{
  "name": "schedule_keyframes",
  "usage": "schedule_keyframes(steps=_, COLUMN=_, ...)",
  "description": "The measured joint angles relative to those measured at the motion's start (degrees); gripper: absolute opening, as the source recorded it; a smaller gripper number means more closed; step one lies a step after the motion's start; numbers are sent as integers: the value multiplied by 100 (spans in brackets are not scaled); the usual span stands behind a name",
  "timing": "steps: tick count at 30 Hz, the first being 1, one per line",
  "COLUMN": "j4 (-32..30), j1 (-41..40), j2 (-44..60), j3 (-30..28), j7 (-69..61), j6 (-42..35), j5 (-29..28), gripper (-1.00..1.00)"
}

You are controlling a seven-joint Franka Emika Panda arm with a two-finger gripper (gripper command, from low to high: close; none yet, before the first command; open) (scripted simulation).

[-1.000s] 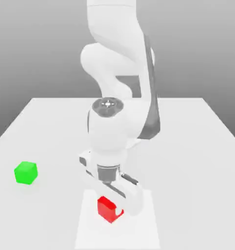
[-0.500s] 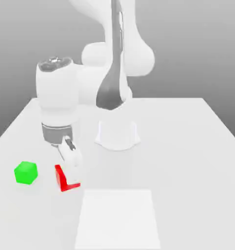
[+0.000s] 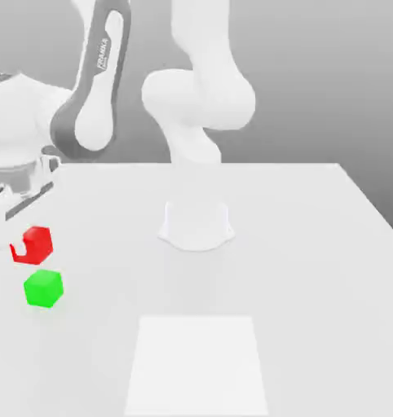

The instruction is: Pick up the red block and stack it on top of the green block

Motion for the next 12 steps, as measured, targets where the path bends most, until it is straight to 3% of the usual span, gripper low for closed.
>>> schedule_keyframes(steps=10, j4=-30, j1=-38, j2=883, j3=175, j7=-526, j6=853, j5=746, gripper=-100)
schedule_keyframes(steps=11, j4=-36, j1=-56, j2=944, j3=199, j7=-554, j6=913, j5=786, gripper=100)
schedule_keyframes(steps=12, j4=-36, j1=-56, j2=944, j3=199, j7=-554, j6=913, j5=786, gripper=100)
